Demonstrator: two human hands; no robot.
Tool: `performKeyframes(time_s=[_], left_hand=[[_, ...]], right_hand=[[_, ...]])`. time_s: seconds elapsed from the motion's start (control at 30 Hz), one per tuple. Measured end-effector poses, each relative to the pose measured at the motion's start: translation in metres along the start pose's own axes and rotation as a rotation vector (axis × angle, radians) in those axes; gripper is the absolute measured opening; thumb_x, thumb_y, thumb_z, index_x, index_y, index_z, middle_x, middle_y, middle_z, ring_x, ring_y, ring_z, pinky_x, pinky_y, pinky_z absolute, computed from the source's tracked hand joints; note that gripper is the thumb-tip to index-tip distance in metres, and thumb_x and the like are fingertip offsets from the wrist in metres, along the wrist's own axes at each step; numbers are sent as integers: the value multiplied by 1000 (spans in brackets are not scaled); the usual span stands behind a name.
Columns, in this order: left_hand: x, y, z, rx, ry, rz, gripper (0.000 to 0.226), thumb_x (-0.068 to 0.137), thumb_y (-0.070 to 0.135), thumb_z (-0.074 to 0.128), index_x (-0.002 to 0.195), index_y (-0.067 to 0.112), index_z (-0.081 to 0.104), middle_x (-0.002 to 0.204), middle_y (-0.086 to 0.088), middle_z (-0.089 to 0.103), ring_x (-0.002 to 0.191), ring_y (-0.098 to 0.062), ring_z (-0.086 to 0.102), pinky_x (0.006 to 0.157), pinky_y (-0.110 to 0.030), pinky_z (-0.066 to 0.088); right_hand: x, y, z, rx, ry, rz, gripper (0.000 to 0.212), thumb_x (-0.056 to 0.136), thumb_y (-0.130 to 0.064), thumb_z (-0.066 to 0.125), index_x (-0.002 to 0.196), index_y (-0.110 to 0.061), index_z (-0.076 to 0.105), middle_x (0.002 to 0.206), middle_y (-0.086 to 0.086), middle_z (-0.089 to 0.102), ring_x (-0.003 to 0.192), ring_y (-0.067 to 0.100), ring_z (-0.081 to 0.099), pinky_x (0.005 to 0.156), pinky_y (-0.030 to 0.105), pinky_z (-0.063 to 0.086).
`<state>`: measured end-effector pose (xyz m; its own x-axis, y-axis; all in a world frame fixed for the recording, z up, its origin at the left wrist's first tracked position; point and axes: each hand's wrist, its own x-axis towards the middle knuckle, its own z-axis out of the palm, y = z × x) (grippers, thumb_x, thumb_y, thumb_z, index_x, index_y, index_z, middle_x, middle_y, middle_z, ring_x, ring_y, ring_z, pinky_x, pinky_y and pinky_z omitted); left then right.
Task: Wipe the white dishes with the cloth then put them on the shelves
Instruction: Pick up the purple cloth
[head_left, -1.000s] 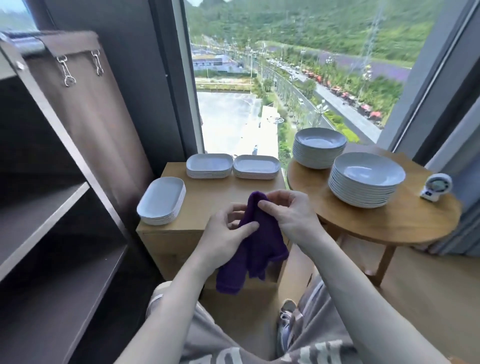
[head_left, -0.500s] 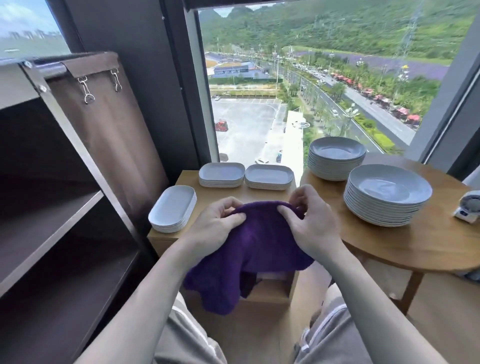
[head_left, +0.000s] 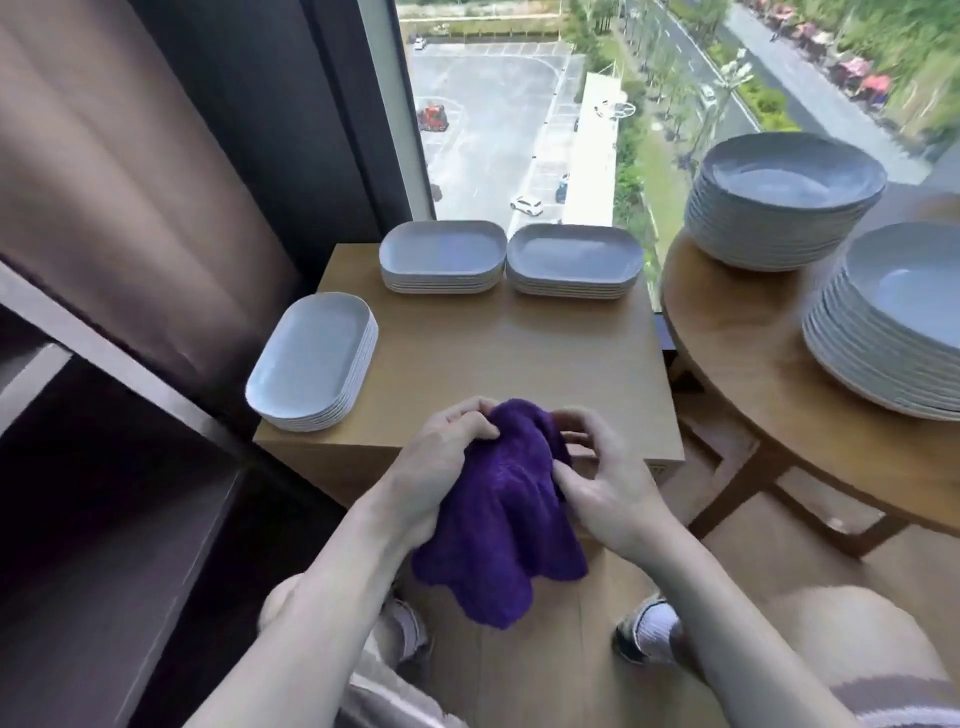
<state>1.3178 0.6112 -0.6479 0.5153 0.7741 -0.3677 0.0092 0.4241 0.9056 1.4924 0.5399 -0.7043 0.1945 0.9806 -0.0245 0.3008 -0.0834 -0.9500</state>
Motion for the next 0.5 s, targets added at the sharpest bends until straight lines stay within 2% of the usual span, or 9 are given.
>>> performKeyframes(time_s=[0.03, 0.1, 0.17, 0.2, 0.27, 0.3, 0.4, 0.43, 0.5], left_hand=[[13, -2, -6, -20, -11, -11, 38, 95, -2, 42, 77, 19, 68, 76, -3, 67, 68, -12, 63, 62, -19, 53], [34, -2, -16, -65, -18, -40, 35, 93, -4, 40, 78, 15, 64, 74, -3, 64, 66, -13, 62, 60, -20, 52], [45, 3, -21, -95, -6, -55, 29, 90, -3, 43, 77, 15, 61, 72, -3, 62, 63, -13, 58, 57, -20, 49], [47, 6, -21, -96, 1, -52, 22, 86, 1, 47, 76, 15, 60, 71, -2, 60, 61, -14, 56, 55, -20, 48], [46, 10, -18, -65, 0, -40, 11, 75, 7, 50, 75, 15, 59, 67, -1, 56, 57, -13, 52, 51, -20, 45], [42, 11, -16, -30, -6, -32, 10, 72, 9, 50, 76, 15, 58, 67, -1, 55, 56, -13, 50, 50, -21, 43], [28, 7, -4, 69, -59, 37, 13, 73, 9, 48, 82, 14, 56, 68, 1, 55, 57, -13, 48, 50, -21, 42], [22, 6, 0, 106, -84, 76, 13, 74, 9, 48, 83, 14, 56, 68, 2, 56, 57, -12, 48, 51, -21, 42], [10, 4, 9, 234, -119, 181, 12, 79, 9, 46, 85, 14, 55, 70, 5, 60, 58, -11, 51, 54, -21, 43]], right_hand=[[13, 8, 4, 11, -19, 34, 20, 92, -17, 66, 105, -32, 67, 97, -18, 72, 90, 0, 67, 79, 22, 54], [36, 18, 8, 12, 27, 107, 22, 94, -7, 63, 88, -27, 69, 80, -11, 72, 78, 8, 67, 75, 32, 54], [54, 16, 7, 12, 137, 150, 25, 94, -5, 64, 83, -28, 68, 80, -6, 71, 82, 19, 68, 79, 40, 56], [60, 12, 6, -3, 193, 137, 26, 93, -7, 65, 83, -30, 68, 86, -3, 71, 84, 17, 69, 81, 37, 56], [66, 5, 3, -106, 323, 81, 26, 90, -12, 69, 83, -37, 66, 95, -1, 64, 86, 2, 62, 82, 17, 49], [65, 1, 2, -176, 385, 59, 24, 89, -16, 71, 83, -39, 66, 94, -2, 60, 86, 0, 59, 79, 14, 46], [52, -5, 4, -170, 502, 55, 6, 90, -25, 71, 93, -30, 68, 75, 1, 62, 71, 7, 61, 73, 33, 52], [46, -6, 7, -97, 519, 117, 11, 91, -29, 72, 101, -24, 67, 74, 2, 66, 71, 11, 64, 73, 38, 55], [35, -10, 11, 166, 514, 321, 36, 92, -40, 72, 114, -14, 61, 90, 6, 73, 84, 18, 72, 81, 42, 59]])
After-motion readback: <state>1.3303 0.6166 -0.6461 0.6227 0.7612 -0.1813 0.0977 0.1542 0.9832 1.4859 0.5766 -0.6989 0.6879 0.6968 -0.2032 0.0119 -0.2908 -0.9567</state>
